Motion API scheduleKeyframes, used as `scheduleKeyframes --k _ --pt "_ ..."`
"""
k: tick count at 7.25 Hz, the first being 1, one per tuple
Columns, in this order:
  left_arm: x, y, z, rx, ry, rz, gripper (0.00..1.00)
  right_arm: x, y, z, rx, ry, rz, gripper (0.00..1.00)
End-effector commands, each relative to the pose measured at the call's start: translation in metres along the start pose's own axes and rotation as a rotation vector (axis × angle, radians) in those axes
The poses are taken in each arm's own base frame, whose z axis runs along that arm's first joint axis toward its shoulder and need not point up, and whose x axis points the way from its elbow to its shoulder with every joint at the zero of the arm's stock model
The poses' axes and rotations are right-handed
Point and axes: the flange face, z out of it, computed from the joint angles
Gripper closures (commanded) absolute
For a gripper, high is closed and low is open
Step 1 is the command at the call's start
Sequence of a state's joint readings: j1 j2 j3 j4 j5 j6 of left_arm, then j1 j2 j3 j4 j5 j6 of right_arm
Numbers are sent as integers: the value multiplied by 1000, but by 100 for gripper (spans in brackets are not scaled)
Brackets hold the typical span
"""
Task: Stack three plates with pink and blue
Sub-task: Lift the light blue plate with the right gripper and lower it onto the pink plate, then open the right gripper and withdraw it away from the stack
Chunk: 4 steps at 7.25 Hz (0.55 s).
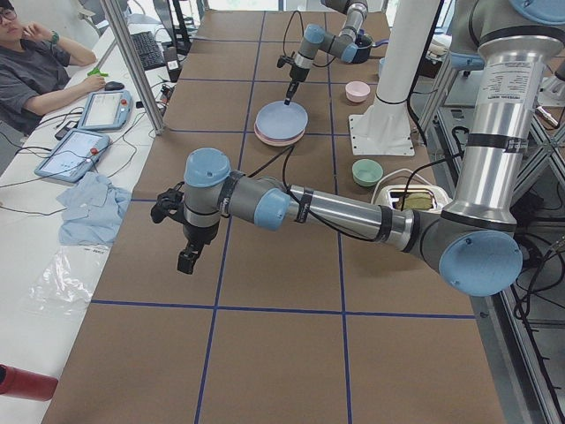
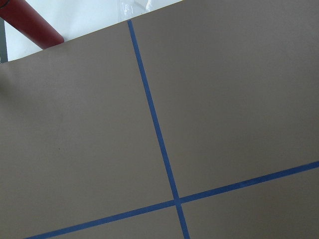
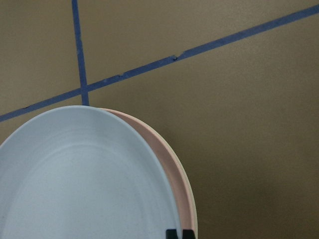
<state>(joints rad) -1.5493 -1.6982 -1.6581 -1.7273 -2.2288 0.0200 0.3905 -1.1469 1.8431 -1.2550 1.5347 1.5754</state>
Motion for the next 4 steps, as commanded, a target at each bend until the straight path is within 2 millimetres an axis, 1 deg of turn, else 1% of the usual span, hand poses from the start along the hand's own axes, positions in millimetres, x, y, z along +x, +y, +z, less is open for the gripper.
scheduleKeyframes --k 1,2,3,4 --pt "0 0 1 -1 0 -1 0 -4 2 13 24 18 -17 1" --pt "-1 0 1 -2 0 -5 0 -5 1 10 25 13 -19 0" --pt "-4 6 6 -12 0 -17 0 -15 -26 0 41 40 -45 0" --pt "-8 13 10 -24 -1 -28 0 -27 -66 -14 21 110 -84 0"
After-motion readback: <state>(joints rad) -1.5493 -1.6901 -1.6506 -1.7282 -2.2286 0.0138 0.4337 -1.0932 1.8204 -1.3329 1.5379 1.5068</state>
